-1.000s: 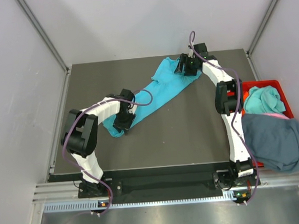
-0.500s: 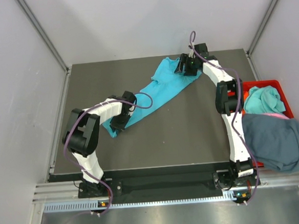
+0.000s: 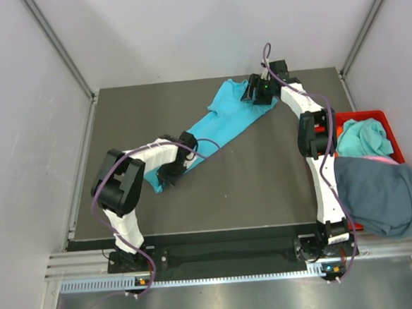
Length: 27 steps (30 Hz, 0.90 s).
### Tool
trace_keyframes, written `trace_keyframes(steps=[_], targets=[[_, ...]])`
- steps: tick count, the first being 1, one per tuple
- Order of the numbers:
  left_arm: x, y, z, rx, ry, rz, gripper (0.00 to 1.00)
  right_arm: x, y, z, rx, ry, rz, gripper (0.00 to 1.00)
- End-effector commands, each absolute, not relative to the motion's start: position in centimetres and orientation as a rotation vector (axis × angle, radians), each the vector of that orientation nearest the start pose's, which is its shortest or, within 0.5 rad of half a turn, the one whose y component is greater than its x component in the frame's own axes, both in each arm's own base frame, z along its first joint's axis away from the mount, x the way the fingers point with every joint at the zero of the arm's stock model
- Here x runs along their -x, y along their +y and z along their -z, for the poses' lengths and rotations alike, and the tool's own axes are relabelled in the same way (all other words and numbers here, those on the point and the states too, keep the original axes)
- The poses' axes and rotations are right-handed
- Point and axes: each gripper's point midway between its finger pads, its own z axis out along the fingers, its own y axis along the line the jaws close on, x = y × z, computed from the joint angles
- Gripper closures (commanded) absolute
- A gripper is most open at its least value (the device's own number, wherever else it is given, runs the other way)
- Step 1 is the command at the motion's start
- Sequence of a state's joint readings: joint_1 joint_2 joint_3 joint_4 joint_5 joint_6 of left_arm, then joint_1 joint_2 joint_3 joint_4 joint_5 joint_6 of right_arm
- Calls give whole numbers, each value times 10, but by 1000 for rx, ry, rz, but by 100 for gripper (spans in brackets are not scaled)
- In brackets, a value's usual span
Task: Fold and stack the t-shirts
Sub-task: Fold the tshirt
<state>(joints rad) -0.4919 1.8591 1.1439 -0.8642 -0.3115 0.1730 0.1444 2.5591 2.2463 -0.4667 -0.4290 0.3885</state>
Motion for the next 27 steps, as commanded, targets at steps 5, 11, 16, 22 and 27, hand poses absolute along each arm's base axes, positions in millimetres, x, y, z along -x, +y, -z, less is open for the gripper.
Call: trace_keyframes(steps=[5, 11, 16, 22, 27], targets=[[-166, -143, 21, -1422, 3120, -7, 100, -609, 156, -55, -116, 2393, -700, 31], [-142, -172, 12, -1589, 3103, 128, 100, -616, 152, -59, -107, 2373, -664, 30], [-128, -187, 10, -1706, 3059, 147, 100, -618, 156, -51, -110, 2376, -678, 30], [-123, -208, 9, -1812, 3014, 133, 100, -626, 163, -41, -119, 2373, -703, 30], [-121, -227, 12, -1887, 2987, 108, 100, -636, 169, -44, -129, 2339, -737, 31]])
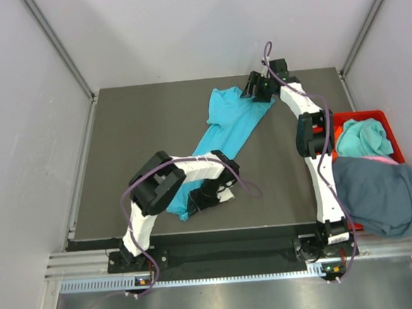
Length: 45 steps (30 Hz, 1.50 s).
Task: Fold and stack the t-shirts
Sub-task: Fold the tshirt
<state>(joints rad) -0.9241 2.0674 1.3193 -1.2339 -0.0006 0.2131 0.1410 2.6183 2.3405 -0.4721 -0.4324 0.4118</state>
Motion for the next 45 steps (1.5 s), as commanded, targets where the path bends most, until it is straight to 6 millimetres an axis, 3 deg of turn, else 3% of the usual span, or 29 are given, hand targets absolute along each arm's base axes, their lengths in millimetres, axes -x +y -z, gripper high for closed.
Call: trace_keyframes(steps=[1, 11, 14, 15, 18, 25, 27, 28, 30, 31, 33, 34, 38, 39, 41, 42, 44, 45], targets=[[-121, -230, 12, -1899, 2981, 102, 100, -638, 171, -47, -126, 2326, -745, 30], [-135, -279, 4, -1936, 2900, 177, 100, -643, 194, -62, -59, 2278, -788, 31], [-134, -287, -7, -1982, 2845, 229, 82, -640, 186, -76, -46, 2269, -785, 31], [-134, -293, -19, -1974, 2816, 284, 66, -640, 178, -87, -55, 2257, -785, 31], [-142, -314, -59, -1923, 2685, 404, 46, -636, 165, -112, -59, 2227, -789, 30], [-167, -340, -155, -1799, 2444, 530, 43, -617, 150, -156, -47, 2182, -783, 30], [-190, -347, -187, -1681, 2360, 543, 39, -610, 149, -164, -44, 2177, -778, 30], [-215, -339, -195, -1571, 2375, 533, 37, -607, 149, -166, -41, 2175, -781, 30], [-251, -337, -208, -1395, 2362, 614, 34, -599, 149, -166, -41, 2180, -789, 30], [-288, -313, -206, -1240, 2407, 631, 33, -597, 149, -167, -38, 2182, -789, 30], [-323, -306, -210, -1053, 2398, 778, 34, -590, 150, -164, -40, 2192, -798, 30], [-350, -284, -208, -928, 2418, 786, 34, -587, 150, -162, -44, 2197, -803, 30], [-406, -258, -183, -749, 2411, 784, 37, -568, 155, -151, -30, 2234, -802, 30], [-416, -256, -172, -730, 2411, 791, 37, -561, 156, -145, -25, 2256, -802, 30], [-438, -255, -169, -677, 2365, 859, 37, -555, 154, -137, -16, 2282, -790, 31], [-445, -256, -154, -659, 2377, 903, 37, -550, 153, -133, -15, 2296, -786, 31], [-461, -256, -154, -579, 2355, 1009, 36, -545, 151, -129, -9, 2305, -771, 31], [-466, -257, -139, -554, 2379, 1053, 36, -540, 150, -128, -6, 2313, -771, 31]])
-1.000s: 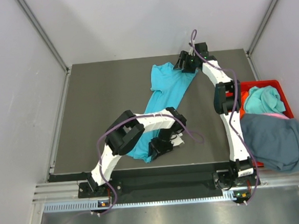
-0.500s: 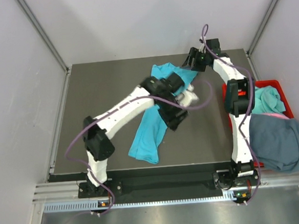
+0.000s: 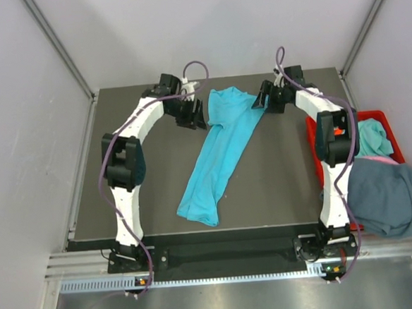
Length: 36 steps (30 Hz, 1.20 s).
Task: Fold and stack the t-shirts
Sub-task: Fold the tshirt
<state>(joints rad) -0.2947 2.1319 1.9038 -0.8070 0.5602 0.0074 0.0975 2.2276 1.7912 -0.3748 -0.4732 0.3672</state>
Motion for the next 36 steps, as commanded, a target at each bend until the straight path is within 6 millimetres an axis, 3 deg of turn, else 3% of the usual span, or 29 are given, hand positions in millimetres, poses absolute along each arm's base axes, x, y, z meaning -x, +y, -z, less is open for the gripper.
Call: trace_keyframes(steps=[1, 2, 6, 12, 13, 14, 16, 17, 18, 26, 36], targets=[[-475, -255, -144, -536, 2354, 1079, 36, -537, 150, -127, 2, 2316, -767, 31], [-478, -259, -136, -508, 2358, 1158, 36, -536, 149, -127, 6, 2316, -763, 31], [-502, -258, -134, -388, 2306, 1275, 34, -526, 146, -125, 25, 2329, -734, 31], [-531, -261, -120, -331, 2274, 1311, 33, -515, 142, -119, 35, 2346, -713, 30], [-538, -263, -127, -335, 2250, 1314, 32, -514, 141, -119, 39, 2345, -708, 30], [-541, -264, -114, -323, 2265, 1321, 32, -511, 140, -119, 41, 2346, -704, 30], [-551, -268, -116, -331, 2225, 1336, 32, -507, 140, -120, 56, 2345, -705, 30], [-554, -269, -103, -302, 2243, 1354, 32, -502, 140, -120, 61, 2346, -704, 30], [-558, -271, -103, -306, 2230, 1359, 32, -500, 139, -120, 65, 2347, -703, 30], [-568, -273, -55, -269, 2277, 1341, 32, -485, 131, -126, 107, 2361, -644, 30], [-560, -294, -23, -279, 2318, 1372, 37, -478, 128, -115, 113, 2396, -626, 29]])
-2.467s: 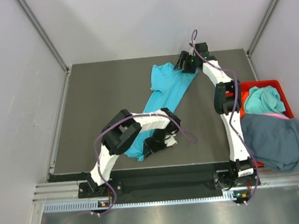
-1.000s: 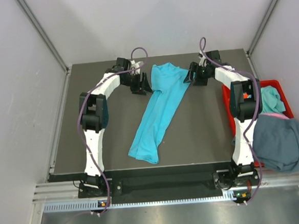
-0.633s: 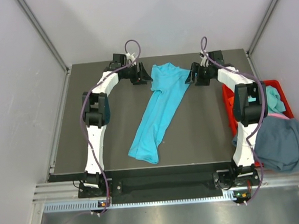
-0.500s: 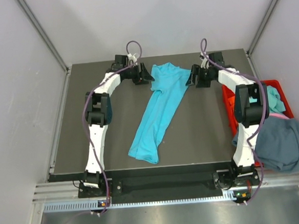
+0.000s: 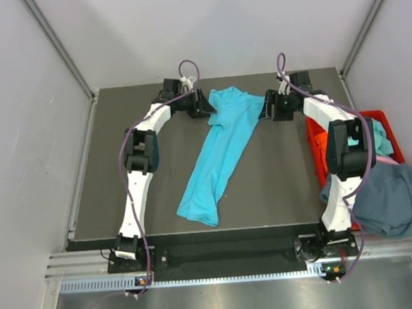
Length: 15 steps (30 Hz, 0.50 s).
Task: Fold and stack the t-shirts
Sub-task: Fold the tshirt
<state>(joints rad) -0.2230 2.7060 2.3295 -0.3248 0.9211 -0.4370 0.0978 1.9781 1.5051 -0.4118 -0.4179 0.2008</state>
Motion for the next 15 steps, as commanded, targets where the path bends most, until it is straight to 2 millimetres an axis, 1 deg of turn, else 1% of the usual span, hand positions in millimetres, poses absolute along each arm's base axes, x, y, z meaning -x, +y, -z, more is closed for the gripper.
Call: trace_keyframes(steps=[1, 5, 6, 9, 10, 12, 13, 15], targets=[[-560, -295, -17, -268, 2326, 1378, 38, -476, 129, -116, 118, 2396, -625, 29], [-567, -297, -12, -265, 2308, 1363, 42, -473, 125, -124, 133, 2381, -601, 29], [-569, -298, -12, -268, 2301, 1363, 45, -472, 124, -125, 129, 2379, -594, 29], [-568, -299, -4, -263, 2308, 1368, 49, -470, 123, -125, 134, 2374, -584, 29], [-567, -300, -3, -266, 2310, 1372, 53, -469, 122, -124, 135, 2376, -583, 29], [-564, -301, 4, -266, 2324, 1379, 58, -470, 122, -123, 134, 2378, -581, 29], [-562, -302, 7, -268, 2330, 1381, 65, -471, 122, -121, 133, 2381, -580, 29], [-560, -303, 8, -275, 2331, 1388, 69, -471, 123, -120, 132, 2388, -583, 29]])
